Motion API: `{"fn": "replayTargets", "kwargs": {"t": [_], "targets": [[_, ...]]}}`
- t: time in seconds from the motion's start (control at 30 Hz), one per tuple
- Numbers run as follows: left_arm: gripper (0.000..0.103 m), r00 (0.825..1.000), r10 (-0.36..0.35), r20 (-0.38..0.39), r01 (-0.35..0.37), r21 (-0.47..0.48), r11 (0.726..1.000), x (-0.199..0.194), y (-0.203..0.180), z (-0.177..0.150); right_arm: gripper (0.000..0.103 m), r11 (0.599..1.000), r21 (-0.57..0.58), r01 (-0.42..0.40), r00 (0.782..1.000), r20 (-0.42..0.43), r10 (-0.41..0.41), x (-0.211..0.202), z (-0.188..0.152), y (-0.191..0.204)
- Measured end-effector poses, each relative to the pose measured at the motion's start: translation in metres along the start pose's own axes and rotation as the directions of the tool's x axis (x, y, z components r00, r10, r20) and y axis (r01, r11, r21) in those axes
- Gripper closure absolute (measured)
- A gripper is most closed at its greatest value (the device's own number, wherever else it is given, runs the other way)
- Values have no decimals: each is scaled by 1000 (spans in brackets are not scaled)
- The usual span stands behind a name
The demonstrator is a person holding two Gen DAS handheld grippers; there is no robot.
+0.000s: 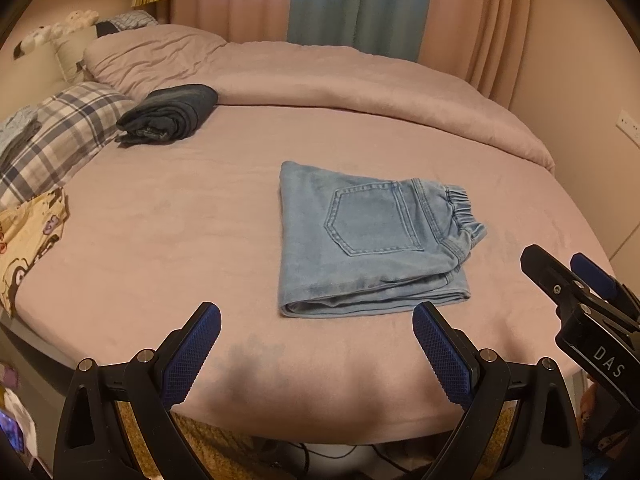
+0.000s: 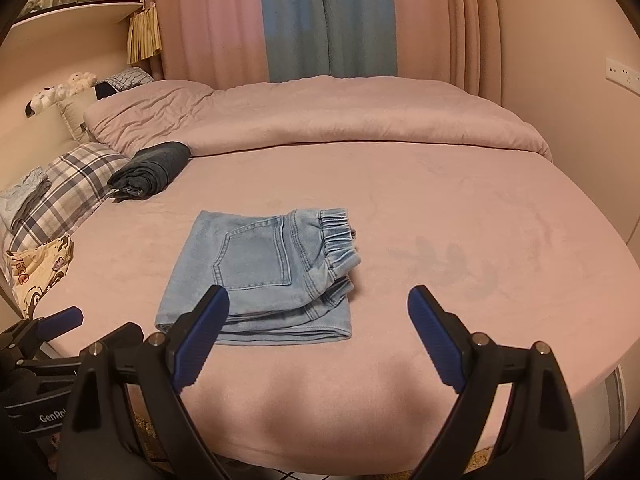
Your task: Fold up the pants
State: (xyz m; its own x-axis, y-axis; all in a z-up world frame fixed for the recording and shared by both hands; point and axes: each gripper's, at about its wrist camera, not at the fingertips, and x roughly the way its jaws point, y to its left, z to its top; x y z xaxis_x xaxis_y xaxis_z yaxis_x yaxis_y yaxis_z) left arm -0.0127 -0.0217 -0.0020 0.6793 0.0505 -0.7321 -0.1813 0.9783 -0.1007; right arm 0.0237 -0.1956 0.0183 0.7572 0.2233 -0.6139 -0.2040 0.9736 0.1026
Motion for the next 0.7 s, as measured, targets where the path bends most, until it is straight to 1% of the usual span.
{"fn": "replayTargets", "kwargs": {"t": [0.13,0.23,0.47,0.7], "targets": [[7,1000,-3,7,3,1,1000,-1,2,0,11,1000,-2,12,1000,-5,-12,0,-1,1],[7,1000,-6,9,6,-5,1000,-2,3,0,11,1000,1,2,1000,-5,-2,1,-1,1],[7,1000,4,-4,-4,-25,1000,3,7,2,11,1000,-8,4,1000,-13,-5,4,-3,5],[7,1000,-5,0,5,-24,1000,2,6,1,11,1000,0,15,1000,-21,-15,6,-1,2]]}}
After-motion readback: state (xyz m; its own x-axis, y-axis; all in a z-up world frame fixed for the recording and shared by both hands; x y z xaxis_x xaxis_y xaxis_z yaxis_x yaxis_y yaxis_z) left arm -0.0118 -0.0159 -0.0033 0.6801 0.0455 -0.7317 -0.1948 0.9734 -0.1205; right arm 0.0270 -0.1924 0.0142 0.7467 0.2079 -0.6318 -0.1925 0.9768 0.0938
